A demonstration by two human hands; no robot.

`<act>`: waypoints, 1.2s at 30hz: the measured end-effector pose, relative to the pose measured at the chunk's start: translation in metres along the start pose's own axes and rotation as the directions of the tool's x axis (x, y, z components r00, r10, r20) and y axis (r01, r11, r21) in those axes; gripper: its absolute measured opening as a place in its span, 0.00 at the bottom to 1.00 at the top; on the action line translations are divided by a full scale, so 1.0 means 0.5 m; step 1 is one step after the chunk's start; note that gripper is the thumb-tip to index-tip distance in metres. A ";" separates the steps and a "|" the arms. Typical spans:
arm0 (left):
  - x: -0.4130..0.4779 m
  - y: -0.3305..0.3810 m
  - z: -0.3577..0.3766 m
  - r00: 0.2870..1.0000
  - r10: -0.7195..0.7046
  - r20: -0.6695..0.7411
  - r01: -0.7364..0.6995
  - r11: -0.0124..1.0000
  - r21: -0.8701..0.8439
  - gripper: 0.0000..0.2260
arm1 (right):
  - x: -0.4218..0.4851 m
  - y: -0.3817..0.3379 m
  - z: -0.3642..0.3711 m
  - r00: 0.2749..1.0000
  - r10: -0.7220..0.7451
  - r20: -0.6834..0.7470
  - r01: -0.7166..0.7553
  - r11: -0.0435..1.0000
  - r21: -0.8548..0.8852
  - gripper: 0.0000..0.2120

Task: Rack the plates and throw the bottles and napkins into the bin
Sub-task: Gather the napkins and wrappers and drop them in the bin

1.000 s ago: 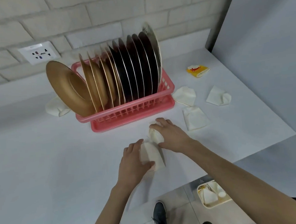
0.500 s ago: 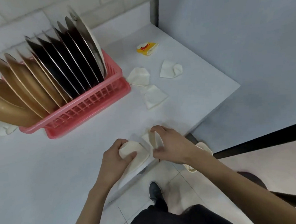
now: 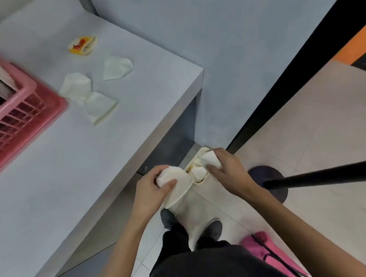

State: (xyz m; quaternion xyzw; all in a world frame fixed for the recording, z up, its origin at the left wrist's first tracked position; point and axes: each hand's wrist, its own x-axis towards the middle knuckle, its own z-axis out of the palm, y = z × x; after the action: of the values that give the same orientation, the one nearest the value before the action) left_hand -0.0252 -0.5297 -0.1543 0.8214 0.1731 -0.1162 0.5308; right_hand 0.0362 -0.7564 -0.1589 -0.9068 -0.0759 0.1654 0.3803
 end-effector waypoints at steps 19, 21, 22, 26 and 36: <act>0.162 -0.114 0.154 0.954 -0.172 0.246 0.148 0.982 0.116 0.16 | 0.000 0.185 0.079 0.976 0.207 0.066 -0.213 0.973 0.092 0.18; 0.197 -0.145 0.177 0.940 -0.208 0.269 0.167 0.971 0.169 0.16 | 0.019 0.222 0.105 0.971 0.225 0.081 -0.232 0.969 0.085 0.18; 0.216 -0.160 0.191 0.938 -0.220 0.269 0.171 0.966 0.193 0.16 | 0.030 0.243 0.120 0.969 0.231 0.084 -0.238 0.968 0.084 0.18; 0.318 -0.255 0.262 0.944 -0.214 0.253 0.135 0.945 0.296 0.15 | 0.087 0.354 0.194 0.964 0.239 0.119 -0.246 0.968 0.045 0.21; 0.585 -0.611 0.503 0.958 -0.188 0.215 0.128 0.956 0.265 0.14 | 0.268 0.668 0.436 0.959 0.280 0.052 -0.285 0.950 0.126 0.22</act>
State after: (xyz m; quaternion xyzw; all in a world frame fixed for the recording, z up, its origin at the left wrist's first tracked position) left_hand 0.1155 -0.5970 -0.6210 0.8450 0.1580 -0.2769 0.4294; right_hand 0.0873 -0.8098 -0.5730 -0.8781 0.0593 0.2380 0.4108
